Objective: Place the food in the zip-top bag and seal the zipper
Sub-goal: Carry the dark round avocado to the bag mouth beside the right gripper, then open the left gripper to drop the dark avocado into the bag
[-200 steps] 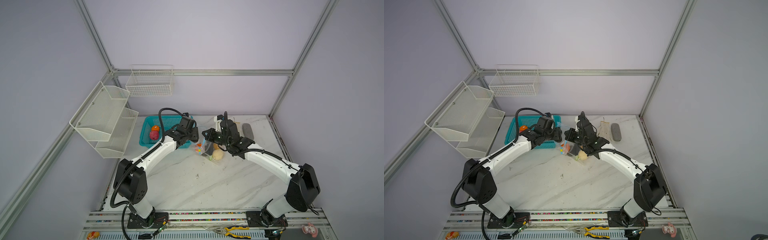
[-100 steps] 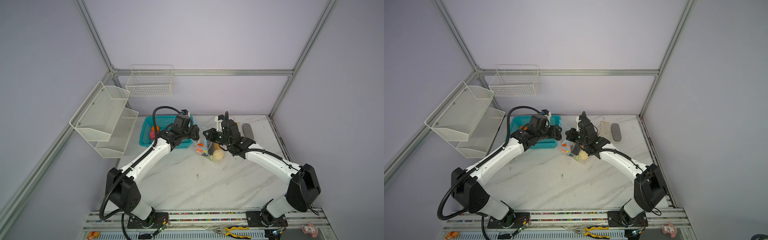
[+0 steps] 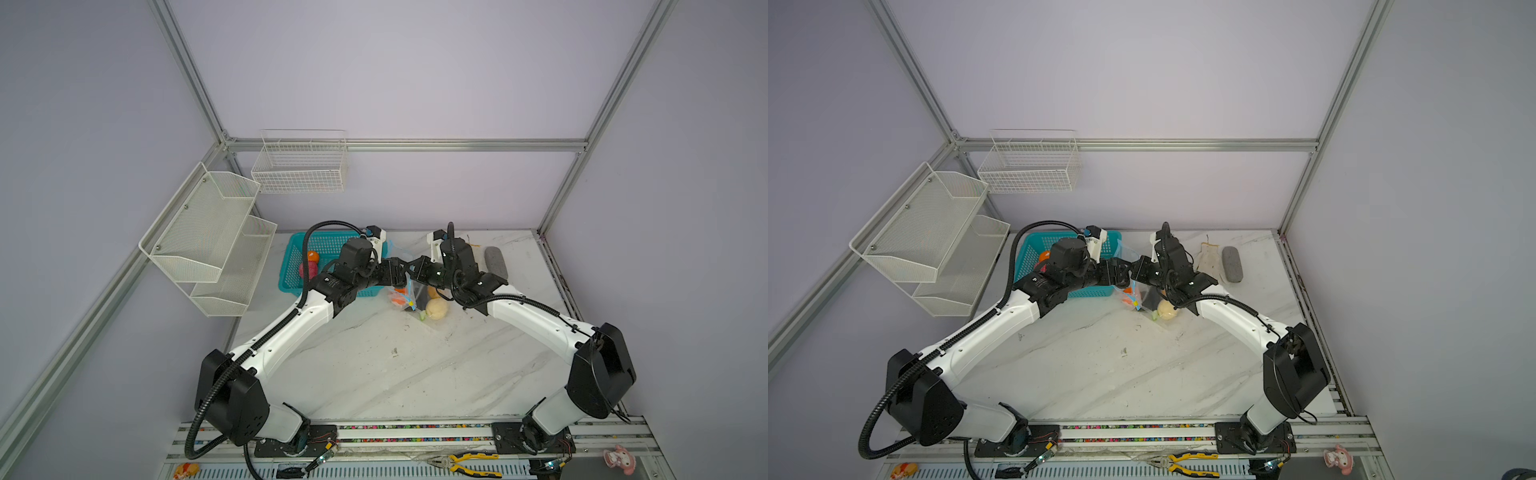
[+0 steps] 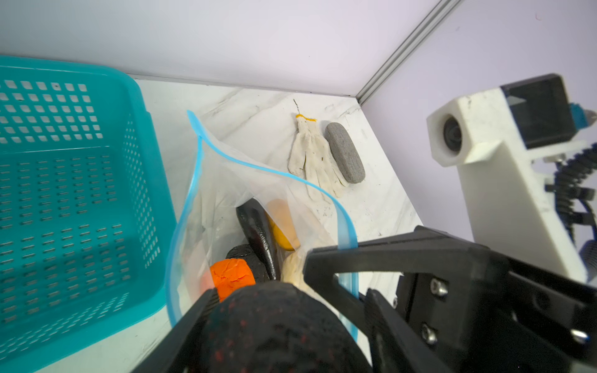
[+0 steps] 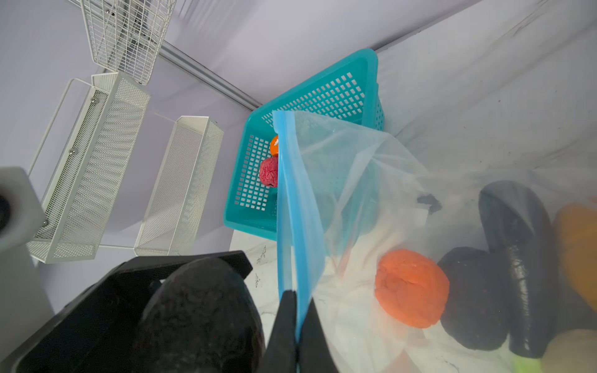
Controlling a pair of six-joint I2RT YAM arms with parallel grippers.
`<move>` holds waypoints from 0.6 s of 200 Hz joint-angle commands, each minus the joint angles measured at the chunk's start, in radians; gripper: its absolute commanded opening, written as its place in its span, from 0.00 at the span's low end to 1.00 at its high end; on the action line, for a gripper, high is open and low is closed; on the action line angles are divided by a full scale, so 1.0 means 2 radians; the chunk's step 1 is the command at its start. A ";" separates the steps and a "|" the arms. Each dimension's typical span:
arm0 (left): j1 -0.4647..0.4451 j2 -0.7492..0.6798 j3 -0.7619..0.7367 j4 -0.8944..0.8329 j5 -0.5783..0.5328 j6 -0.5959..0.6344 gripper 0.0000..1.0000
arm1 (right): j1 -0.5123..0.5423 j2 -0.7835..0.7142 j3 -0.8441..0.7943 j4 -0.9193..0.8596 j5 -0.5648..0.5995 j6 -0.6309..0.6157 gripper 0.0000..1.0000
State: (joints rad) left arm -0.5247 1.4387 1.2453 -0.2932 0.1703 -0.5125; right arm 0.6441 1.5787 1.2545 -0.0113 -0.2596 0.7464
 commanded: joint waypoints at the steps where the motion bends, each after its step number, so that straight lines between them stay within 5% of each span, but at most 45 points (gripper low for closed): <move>1: 0.002 -0.008 -0.019 0.053 0.031 -0.001 0.43 | -0.006 -0.013 0.015 0.008 -0.008 -0.002 0.00; 120: 0.006 0.011 -0.044 0.089 -0.002 -0.031 0.42 | -0.008 -0.034 0.000 0.023 -0.017 0.007 0.00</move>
State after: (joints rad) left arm -0.5182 1.4483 1.1908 -0.1772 0.1688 -0.5430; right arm 0.6334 1.5505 1.2545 -0.0116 -0.2794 0.7502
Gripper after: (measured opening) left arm 0.662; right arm 0.043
